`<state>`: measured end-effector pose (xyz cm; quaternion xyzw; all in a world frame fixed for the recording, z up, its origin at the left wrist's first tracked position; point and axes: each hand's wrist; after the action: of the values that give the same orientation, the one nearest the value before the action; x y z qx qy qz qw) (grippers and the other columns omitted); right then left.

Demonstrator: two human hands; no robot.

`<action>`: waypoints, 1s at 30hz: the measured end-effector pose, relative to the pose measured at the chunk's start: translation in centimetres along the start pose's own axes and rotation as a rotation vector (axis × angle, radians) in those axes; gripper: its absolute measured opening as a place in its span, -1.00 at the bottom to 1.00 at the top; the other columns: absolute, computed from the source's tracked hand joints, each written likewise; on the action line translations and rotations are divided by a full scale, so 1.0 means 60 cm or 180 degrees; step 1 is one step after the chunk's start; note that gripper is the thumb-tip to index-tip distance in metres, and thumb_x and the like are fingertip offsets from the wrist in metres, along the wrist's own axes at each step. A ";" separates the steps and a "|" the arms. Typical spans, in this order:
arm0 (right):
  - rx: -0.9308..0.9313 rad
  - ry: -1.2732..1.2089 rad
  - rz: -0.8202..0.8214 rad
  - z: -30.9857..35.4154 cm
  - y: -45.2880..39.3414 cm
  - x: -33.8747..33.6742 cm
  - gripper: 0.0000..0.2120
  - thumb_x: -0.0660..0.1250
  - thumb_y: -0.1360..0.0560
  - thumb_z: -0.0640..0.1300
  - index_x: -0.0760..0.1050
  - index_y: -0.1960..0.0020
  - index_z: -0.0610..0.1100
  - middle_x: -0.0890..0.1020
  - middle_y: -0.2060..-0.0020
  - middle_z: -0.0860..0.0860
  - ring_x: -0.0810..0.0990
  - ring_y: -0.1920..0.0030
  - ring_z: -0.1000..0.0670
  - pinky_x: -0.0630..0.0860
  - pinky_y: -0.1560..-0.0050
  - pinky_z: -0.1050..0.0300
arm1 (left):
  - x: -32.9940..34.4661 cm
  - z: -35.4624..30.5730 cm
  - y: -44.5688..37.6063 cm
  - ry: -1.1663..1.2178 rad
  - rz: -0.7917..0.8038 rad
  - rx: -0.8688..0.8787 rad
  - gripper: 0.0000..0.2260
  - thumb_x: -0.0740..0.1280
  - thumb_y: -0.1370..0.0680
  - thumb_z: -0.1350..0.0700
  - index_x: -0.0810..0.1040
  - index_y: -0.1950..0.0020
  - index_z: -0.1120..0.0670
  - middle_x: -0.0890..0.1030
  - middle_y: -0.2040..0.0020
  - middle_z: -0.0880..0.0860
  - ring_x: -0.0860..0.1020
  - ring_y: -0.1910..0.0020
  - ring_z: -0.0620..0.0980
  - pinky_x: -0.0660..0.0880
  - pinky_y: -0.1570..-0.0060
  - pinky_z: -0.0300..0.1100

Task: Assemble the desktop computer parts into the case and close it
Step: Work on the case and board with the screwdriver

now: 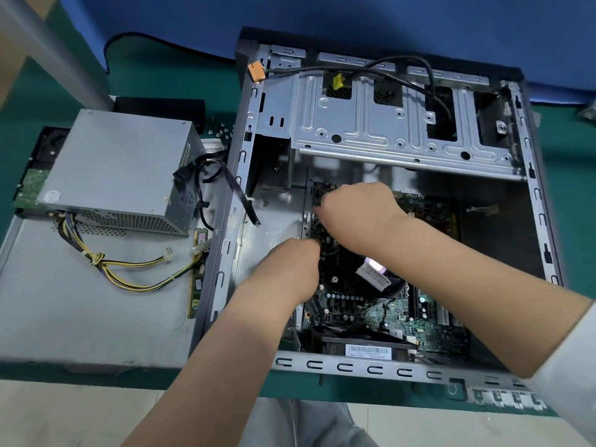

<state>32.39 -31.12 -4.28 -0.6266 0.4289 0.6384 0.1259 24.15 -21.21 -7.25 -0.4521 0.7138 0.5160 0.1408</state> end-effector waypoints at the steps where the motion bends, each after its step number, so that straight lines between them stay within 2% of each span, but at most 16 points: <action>1: -0.0024 -0.0107 0.0050 -0.001 0.000 -0.001 -0.85 0.18 -0.59 -0.16 0.28 0.14 -0.13 0.28 0.42 0.02 0.24 0.47 -0.02 0.10 0.47 0.19 | -0.001 0.000 0.000 0.0007 0.0010 -0.0001 -0.64 0.11 -0.53 0.38 0.44 -0.26 0.12 0.37 0.26 0.03 0.39 0.35 -0.03 0.33 0.40 -0.16; 3: -0.0100 -0.0358 0.0166 -0.003 0.001 -0.008 -0.86 0.16 -0.55 -0.22 0.17 0.04 -0.15 0.31 0.40 0.01 0.26 0.46 -0.01 0.12 0.47 0.16 | -0.002 0.000 0.001 0.0011 0.0037 0.0013 -0.61 0.10 -0.52 0.39 0.45 -0.28 0.11 0.37 0.26 0.03 0.39 0.35 -0.03 0.31 0.42 -0.18; 6: -0.0098 -0.0348 0.0087 -0.001 0.003 -0.011 -0.83 0.15 -0.47 -0.30 0.16 0.04 -0.16 0.28 0.41 0.01 0.24 0.47 0.01 0.09 0.47 0.16 | -0.003 0.000 0.001 0.0007 0.0053 0.0026 -0.61 0.10 -0.52 0.39 0.45 -0.27 0.11 0.36 0.26 0.03 0.38 0.35 -0.03 0.30 0.42 -0.19; 9: 0.0018 -0.0019 -0.0130 0.000 0.001 -0.001 -0.87 0.20 -0.55 -0.21 0.25 0.12 -0.13 0.24 0.45 0.03 0.23 0.48 -0.02 0.05 0.47 0.19 | -0.001 -0.001 0.001 -0.0003 0.0016 0.0023 -0.66 0.12 -0.53 0.37 0.45 -0.24 0.14 0.36 0.27 0.03 0.43 0.30 0.02 0.38 0.35 -0.14; 11: 0.0052 0.0072 -0.0202 -0.001 0.002 0.004 -0.75 0.21 -0.59 -0.12 0.26 0.23 -0.10 0.26 0.45 0.04 0.25 0.47 -0.03 0.07 0.47 0.21 | -0.001 -0.001 0.002 -0.0020 -0.0014 0.0019 -0.72 0.13 -0.55 0.35 0.45 -0.21 0.15 0.36 0.27 0.03 0.44 0.28 0.04 0.41 0.31 -0.11; 13: 0.0034 -0.0089 -0.0161 -0.001 0.004 0.006 -0.79 0.18 -0.62 -0.05 0.28 0.15 -0.10 0.34 0.41 0.04 0.29 0.43 -0.03 0.08 0.47 0.19 | -0.002 -0.001 0.002 -0.0010 -0.0010 0.0018 -0.68 0.12 -0.54 0.36 0.45 -0.23 0.14 0.37 0.26 0.04 0.43 0.30 0.03 0.38 0.33 -0.11; 15: 0.0010 -0.0231 -0.0058 0.002 0.007 0.003 -0.86 0.19 -0.58 -0.14 0.22 0.01 -0.13 0.38 0.38 0.03 0.30 0.45 -0.02 0.08 0.48 0.17 | -0.003 -0.002 0.002 0.0005 0.0036 0.0017 -0.63 0.10 -0.52 0.39 0.45 -0.26 0.13 0.38 0.26 0.05 0.42 0.32 0.02 0.37 0.36 -0.13; 18: -0.0024 -0.0314 0.0038 0.002 0.009 -0.006 -0.78 0.17 -0.45 -0.30 0.13 0.03 -0.16 0.32 0.41 0.02 0.25 0.48 0.00 0.10 0.47 0.16 | -0.006 -0.003 0.003 -0.0004 0.0094 0.0020 -0.60 0.09 -0.50 0.41 0.46 -0.27 0.12 0.40 0.23 0.05 0.42 0.32 0.01 0.37 0.36 -0.14; 20: -0.0060 -0.0168 -0.0022 0.002 0.008 -0.007 -0.79 0.19 -0.47 -0.27 0.15 0.02 -0.13 0.29 0.42 0.03 0.23 0.48 0.00 0.09 0.47 0.16 | -0.006 -0.004 0.002 -0.0014 0.0097 0.0015 -0.62 0.10 -0.51 0.40 0.46 -0.25 0.12 0.39 0.24 0.05 0.41 0.32 0.01 0.38 0.34 -0.13; 22: -0.0080 0.0034 -0.0080 0.001 0.006 -0.005 -0.88 0.20 -0.54 -0.17 0.24 0.05 -0.10 0.25 0.44 0.04 0.21 0.48 -0.01 0.08 0.46 0.18 | -0.006 -0.004 0.003 -0.0042 0.0079 0.0016 -0.66 0.11 -0.53 0.38 0.46 -0.23 0.14 0.38 0.26 0.05 0.40 0.34 0.00 0.36 0.36 -0.13; 24: -0.0037 0.0138 -0.0092 0.002 0.006 -0.003 -0.88 0.18 -0.58 -0.11 0.34 0.13 -0.08 0.26 0.45 0.04 0.28 0.45 -0.04 0.09 0.44 0.20 | -0.006 -0.003 0.003 -0.0062 0.0056 0.0020 -0.68 0.12 -0.54 0.37 0.45 -0.23 0.14 0.36 0.27 0.03 0.39 0.35 -0.02 0.35 0.38 -0.15; 26: -0.0008 0.0082 -0.0024 0.001 0.006 -0.001 -0.89 0.18 -0.59 -0.11 0.38 0.11 -0.08 0.27 0.43 0.04 0.35 0.37 -0.08 0.11 0.43 0.20 | -0.005 -0.003 0.003 -0.0074 0.0038 0.0022 -0.67 0.12 -0.54 0.37 0.45 -0.25 0.13 0.35 0.27 0.02 0.39 0.35 -0.03 0.37 0.35 -0.13; 28: -0.0016 -0.0094 0.0053 0.000 0.008 -0.001 -0.93 0.18 -0.57 -0.14 0.29 0.01 -0.12 0.29 0.42 0.03 0.35 0.40 -0.06 0.12 0.45 0.19 | -0.005 -0.003 0.003 -0.0055 0.0050 0.0034 -0.64 0.11 -0.53 0.38 0.45 -0.27 0.12 0.35 0.26 0.02 0.41 0.32 -0.01 0.39 0.33 -0.12; 30: -0.0045 -0.0216 0.0059 -0.002 0.010 -0.001 -0.83 0.17 -0.52 -0.24 0.16 0.01 -0.15 0.33 0.42 0.01 0.31 0.46 -0.01 0.13 0.46 0.17 | -0.005 -0.003 0.003 -0.0050 0.0064 0.0048 -0.62 0.11 -0.53 0.38 0.45 -0.28 0.11 0.36 0.26 0.03 0.43 0.30 0.01 0.39 0.32 -0.13</action>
<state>32.07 -31.54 -3.96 -0.6015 0.4257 0.6634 0.1300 24.23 -21.20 -6.86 -0.4398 0.7211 0.5155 0.1446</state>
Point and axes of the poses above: each hand's wrist, its own y-axis away from the middle knuckle, its own x-axis out of the palm, z = x × y
